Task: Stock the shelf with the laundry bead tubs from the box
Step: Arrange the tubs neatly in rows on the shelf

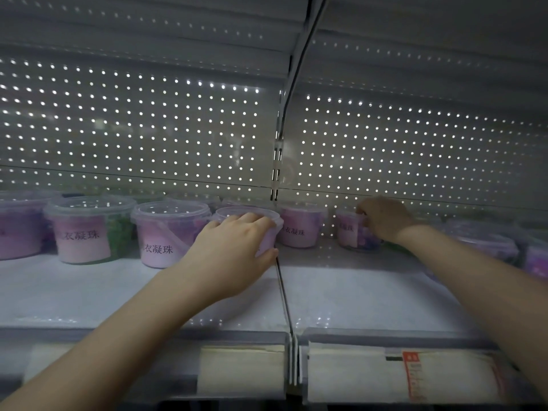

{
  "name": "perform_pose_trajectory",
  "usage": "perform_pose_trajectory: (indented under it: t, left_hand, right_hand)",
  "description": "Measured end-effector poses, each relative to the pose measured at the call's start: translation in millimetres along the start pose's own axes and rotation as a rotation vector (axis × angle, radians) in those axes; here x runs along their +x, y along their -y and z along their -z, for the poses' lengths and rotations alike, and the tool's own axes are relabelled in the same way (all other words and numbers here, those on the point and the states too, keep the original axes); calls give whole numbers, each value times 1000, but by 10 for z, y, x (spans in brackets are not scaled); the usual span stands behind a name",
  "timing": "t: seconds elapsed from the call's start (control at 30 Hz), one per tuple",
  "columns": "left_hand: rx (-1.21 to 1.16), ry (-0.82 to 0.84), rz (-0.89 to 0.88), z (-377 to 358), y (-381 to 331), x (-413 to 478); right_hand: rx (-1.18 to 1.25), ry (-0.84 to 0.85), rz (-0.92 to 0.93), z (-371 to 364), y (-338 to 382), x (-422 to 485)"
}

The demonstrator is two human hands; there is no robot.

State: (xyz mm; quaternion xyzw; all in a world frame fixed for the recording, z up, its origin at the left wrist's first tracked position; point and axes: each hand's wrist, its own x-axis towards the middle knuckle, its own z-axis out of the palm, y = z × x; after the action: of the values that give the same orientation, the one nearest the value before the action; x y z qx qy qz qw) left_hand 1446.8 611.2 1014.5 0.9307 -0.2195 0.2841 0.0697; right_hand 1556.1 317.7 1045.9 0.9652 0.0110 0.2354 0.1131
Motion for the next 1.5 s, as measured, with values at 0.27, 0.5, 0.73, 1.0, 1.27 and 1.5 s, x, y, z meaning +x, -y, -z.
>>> perform_pose_trajectory:
  t: [0.27,0.5,0.73,1.0,1.27,1.5]
  left_hand:
    - [-8,33,22,50,-22,-7]
    - [-12,72,47,88,-38,-10]
    - [-74,87,53,109,-52,-27]
    - [-87,113,34,129,-1,-84]
    - [-98,94,-50,204,28,-199]
    - [-93,128,-96,216,84,-153]
  right_hand:
    - [-34,24,4,155,51,-276]
    - [213,-71,54,291,49,-762]
    - [519,-166,211,264,290,-825]
    - [543,-160,44,213,452,-720]
    - [484,-4,-34,388,667,-788]
    - [454,-23,-31,302,869,-814]
